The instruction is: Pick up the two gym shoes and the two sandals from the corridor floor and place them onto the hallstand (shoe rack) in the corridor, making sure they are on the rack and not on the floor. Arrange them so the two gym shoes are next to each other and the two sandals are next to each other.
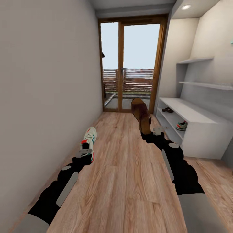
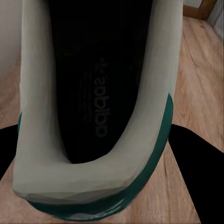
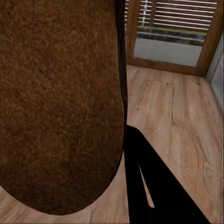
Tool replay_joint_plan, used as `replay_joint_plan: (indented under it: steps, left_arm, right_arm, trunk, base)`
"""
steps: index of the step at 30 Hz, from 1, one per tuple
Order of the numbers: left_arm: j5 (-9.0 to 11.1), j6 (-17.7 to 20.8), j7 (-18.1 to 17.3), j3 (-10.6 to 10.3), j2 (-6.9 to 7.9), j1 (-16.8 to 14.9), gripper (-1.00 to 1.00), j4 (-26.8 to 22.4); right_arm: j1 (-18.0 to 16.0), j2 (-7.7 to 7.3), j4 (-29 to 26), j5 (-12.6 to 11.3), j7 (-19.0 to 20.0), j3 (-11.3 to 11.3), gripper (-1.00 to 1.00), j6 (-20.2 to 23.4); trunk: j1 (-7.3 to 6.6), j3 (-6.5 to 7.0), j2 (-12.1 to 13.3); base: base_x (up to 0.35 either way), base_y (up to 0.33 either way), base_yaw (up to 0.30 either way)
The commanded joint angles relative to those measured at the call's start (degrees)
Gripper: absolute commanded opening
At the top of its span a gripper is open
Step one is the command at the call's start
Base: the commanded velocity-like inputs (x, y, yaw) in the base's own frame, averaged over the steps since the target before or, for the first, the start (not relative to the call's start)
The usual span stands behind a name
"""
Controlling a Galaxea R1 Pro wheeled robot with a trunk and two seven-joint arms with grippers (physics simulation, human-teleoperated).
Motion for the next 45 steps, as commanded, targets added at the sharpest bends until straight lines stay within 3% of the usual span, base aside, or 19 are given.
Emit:
replay_joint_plan:
  steps: [1, 19, 45]
  left_arm:
    - [0.6, 0.1, 0.6, -0.2, 0.07, 0.0, -1.0, -0.1]
    - [0.6, 0.1, 0.6, -0.2, 0.05, 0.0, -1.0, -0.1]
    - [0.6, 0.1, 0.6, -0.2, 0.09, 0.0, -1.0, -0.1]
  right_arm:
    - [-0.1, 0.0, -0.1, 0.3, 0.2, 0.0, -1.0, 0.3]
    - [0.0, 0.0, -0.1, 0.5, 0.2, 0.1, -1.0, 0.3]
    - [0.0, 0.0, -0.1, 0.5, 0.2, 0.1, -1.0, 0.3]
  trunk:
    - [0.02, -0.06, 0.0]
    - [0.02, -0.33, 0.0]
    - [0.02, -0.36, 0.0]
  base:
    - [0.349, 0.0, -0.271]
    - [0.348, 0.0, -0.264]
    - [0.348, 0.046, -0.007]
